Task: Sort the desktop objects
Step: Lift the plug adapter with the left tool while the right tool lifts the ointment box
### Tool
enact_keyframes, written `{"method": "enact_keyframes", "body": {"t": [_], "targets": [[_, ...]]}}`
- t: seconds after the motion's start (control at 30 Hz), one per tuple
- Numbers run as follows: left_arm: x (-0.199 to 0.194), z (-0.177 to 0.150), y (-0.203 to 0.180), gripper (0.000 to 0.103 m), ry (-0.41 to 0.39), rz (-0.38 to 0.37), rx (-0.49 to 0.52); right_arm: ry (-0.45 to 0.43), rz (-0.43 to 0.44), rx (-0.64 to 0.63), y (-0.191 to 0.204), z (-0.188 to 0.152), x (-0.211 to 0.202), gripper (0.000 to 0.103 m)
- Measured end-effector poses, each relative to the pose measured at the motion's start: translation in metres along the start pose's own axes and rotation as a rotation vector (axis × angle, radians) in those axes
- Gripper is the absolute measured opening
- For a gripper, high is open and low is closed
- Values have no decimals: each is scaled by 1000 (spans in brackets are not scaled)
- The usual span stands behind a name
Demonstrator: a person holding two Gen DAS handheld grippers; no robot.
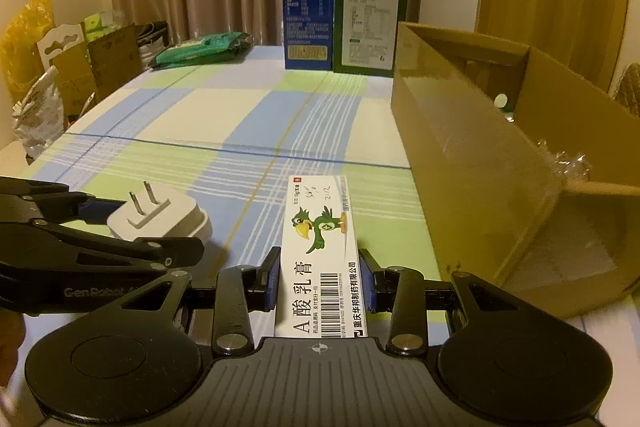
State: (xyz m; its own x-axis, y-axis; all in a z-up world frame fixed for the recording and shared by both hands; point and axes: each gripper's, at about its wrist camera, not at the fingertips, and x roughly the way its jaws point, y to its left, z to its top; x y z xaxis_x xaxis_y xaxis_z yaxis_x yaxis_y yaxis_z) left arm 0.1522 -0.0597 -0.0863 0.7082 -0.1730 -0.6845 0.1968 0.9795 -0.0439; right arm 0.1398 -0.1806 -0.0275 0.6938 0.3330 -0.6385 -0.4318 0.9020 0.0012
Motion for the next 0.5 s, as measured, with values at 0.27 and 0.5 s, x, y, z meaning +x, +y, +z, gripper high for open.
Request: {"method": "enact_keyframes", "body": {"t": [0.27,0.5], "targets": [[-22,-3,-13,60,-17,9,-21,-32,-6,-9,1,5,-30,36],[-48,-1,-21,60,-39,22,-47,-65,-10,3,1,8,-60,36]]}}
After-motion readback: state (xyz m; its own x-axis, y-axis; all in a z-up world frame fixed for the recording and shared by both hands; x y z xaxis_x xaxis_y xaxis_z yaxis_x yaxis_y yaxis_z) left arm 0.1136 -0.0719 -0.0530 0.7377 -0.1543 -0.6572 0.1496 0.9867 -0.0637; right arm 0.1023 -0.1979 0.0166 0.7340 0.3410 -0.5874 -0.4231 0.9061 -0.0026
